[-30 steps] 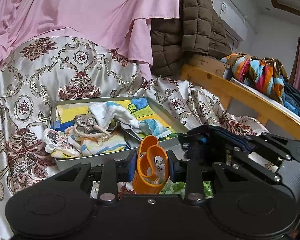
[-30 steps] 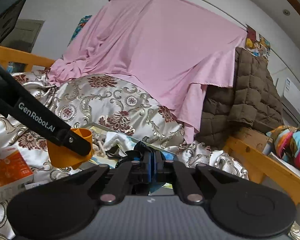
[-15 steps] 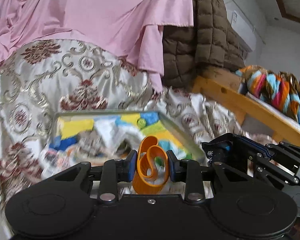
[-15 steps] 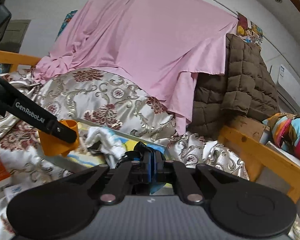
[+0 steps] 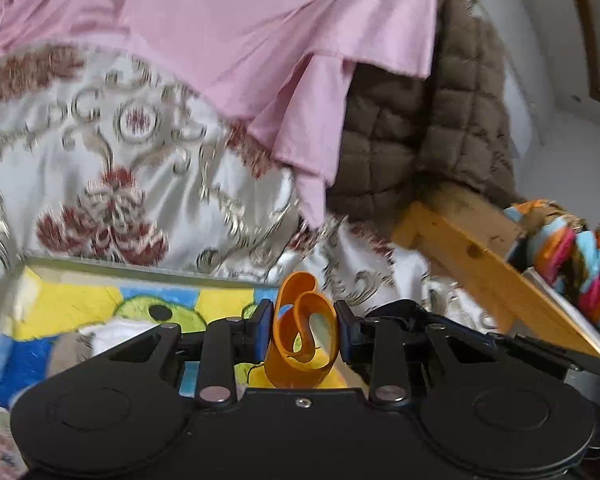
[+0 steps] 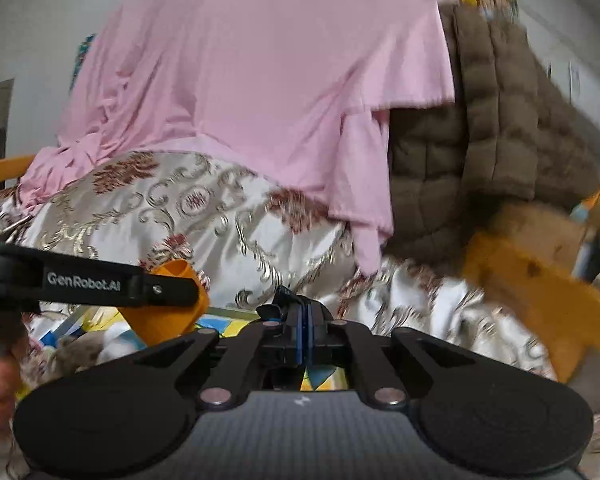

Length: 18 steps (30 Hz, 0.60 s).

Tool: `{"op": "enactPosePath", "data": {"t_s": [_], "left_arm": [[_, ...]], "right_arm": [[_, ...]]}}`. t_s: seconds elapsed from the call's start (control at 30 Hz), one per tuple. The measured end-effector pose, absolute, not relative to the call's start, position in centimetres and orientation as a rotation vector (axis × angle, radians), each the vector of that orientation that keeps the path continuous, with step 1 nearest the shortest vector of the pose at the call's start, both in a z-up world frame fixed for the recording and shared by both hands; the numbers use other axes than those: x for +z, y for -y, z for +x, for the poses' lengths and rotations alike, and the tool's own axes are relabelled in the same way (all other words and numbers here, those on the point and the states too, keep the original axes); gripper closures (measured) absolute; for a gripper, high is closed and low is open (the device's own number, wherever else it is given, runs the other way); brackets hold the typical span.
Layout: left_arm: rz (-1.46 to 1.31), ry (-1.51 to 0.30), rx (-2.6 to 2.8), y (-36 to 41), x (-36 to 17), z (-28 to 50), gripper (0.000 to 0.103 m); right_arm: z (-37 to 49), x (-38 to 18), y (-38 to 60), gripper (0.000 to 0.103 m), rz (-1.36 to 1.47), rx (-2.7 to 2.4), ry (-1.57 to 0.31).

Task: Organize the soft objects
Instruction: 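Lift the orange holder and black cloth and carry both grippers over the tray, then lower the orange holder and black cloth into the tray and open both grippers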

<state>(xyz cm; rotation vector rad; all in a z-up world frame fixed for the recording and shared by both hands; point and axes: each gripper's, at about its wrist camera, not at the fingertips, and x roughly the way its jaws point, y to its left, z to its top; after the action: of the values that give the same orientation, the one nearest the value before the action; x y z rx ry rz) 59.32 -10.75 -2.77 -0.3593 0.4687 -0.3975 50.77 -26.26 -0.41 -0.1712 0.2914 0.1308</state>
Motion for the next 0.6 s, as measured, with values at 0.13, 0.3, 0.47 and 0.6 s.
{"op": "enactPosePath", "data": {"t_s": [0.13,0.3,0.47,0.6], "left_arm": [[-0.284,-0.521,-0.393,12.4,-4.3,61.2,0.069],[-0.301,-0.599,-0.382,12.9,-6.5,62.5,0.069],[-0.275,-0.611,-0.390,13.7,-7.5,62.3,0.067],[-0.255,-0.608,-0.391,14.3,-7.6,62.0,0.065]], "right_arm": [[54.7,-2.2,27.3,0.100,-0.109,0.132,-0.396],[56.8,-4.5,29.0,0.100,-0.034,0.133,-0.498],[57.0,-5.5,30.3,0.100,0.017,0.151,-0.541],[56.7,-5.8,30.9,0.100,0.018,0.154,-0.546]]}}
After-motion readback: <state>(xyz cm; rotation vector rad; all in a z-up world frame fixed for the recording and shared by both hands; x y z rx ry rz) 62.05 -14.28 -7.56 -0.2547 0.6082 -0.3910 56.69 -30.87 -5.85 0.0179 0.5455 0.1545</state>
